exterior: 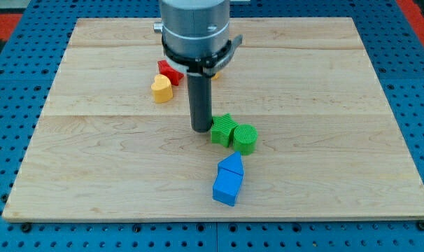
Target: Slide green star towards center of the board
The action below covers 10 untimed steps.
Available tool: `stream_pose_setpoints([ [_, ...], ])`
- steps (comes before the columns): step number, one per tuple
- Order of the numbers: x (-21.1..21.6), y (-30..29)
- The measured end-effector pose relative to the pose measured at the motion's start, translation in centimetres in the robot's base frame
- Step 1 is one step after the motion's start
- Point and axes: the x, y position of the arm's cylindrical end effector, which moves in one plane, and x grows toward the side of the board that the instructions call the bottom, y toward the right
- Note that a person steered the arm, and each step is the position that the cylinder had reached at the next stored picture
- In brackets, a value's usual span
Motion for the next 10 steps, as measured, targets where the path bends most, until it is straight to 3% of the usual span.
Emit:
stream_pose_setpoints([
  [2, 4.3, -1.8],
  [3, 4.7, 0.7],
  [5, -0.9, 2.1],
  [7, 2.4, 5.8],
  [9, -4.7, 8.3],
  [10, -5.7, 13.9],
])
